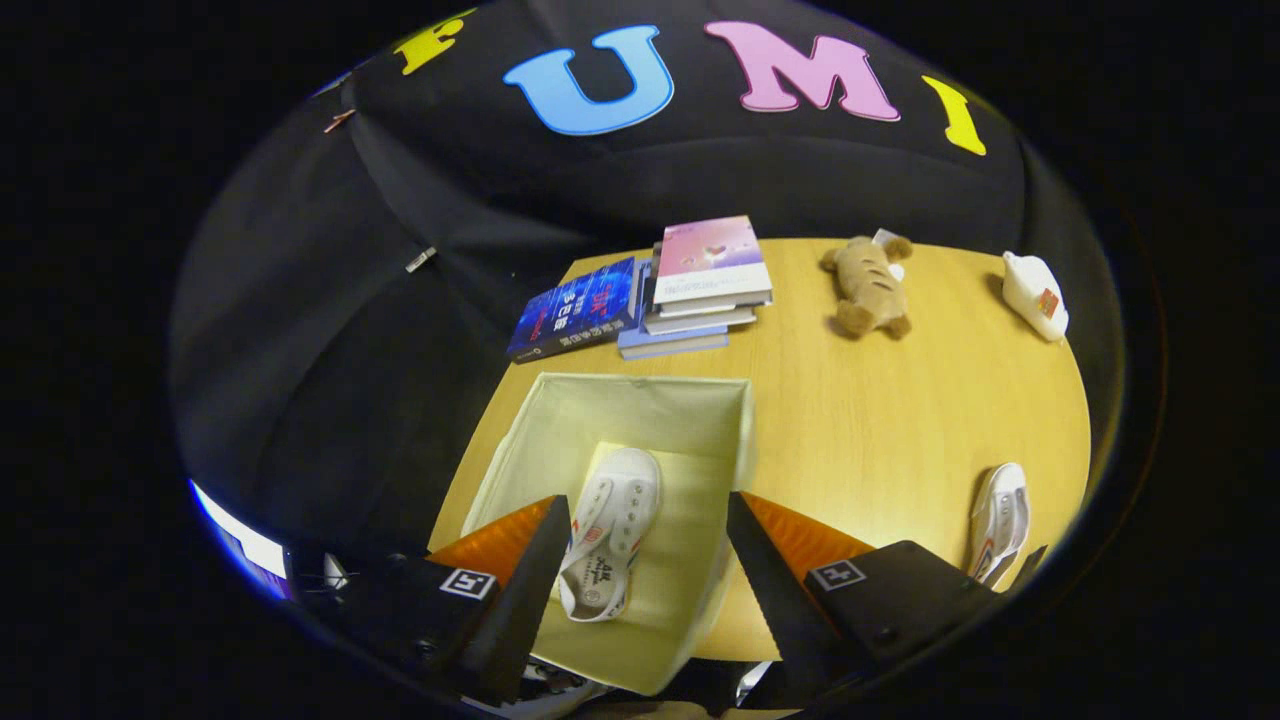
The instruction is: Open the storage box then place both shoes into the box .Put the left shoe in first, then the right shoe, with the right side of both shoes facing outward in a uniform manner.
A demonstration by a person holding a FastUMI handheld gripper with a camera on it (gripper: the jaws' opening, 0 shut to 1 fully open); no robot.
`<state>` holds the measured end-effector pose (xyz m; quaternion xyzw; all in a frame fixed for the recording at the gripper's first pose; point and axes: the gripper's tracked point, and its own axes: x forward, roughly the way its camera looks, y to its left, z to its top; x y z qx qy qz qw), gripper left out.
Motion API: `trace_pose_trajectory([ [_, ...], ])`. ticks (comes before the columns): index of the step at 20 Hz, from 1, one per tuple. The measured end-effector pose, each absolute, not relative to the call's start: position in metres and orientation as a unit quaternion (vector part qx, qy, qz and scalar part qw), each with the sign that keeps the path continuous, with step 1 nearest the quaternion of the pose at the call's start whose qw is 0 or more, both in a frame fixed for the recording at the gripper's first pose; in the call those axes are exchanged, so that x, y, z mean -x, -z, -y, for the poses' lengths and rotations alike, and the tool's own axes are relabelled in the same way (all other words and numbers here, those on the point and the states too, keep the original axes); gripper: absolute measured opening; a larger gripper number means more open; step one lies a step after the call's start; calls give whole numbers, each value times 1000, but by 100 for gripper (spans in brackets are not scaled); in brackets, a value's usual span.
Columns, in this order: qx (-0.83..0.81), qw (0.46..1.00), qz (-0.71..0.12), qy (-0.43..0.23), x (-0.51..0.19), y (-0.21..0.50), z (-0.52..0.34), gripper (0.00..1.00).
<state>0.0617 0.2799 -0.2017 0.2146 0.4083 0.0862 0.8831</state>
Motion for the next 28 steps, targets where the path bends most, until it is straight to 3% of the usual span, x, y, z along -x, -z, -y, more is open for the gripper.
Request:
trace_pose_trajectory([
  [6,-114,916,-384,7,-5,232,-127,97],
  [12,-76,884,-450,103,90,311,0,97],
  [16,-70,864,-484,121,120,361,35,93],
  [22,-95,847,-511,115,114,422,44,88],
  [25,-111,852,-499,114,92,435,47,77],
  [28,-119,858,-487,116,78,440,45,55],
])
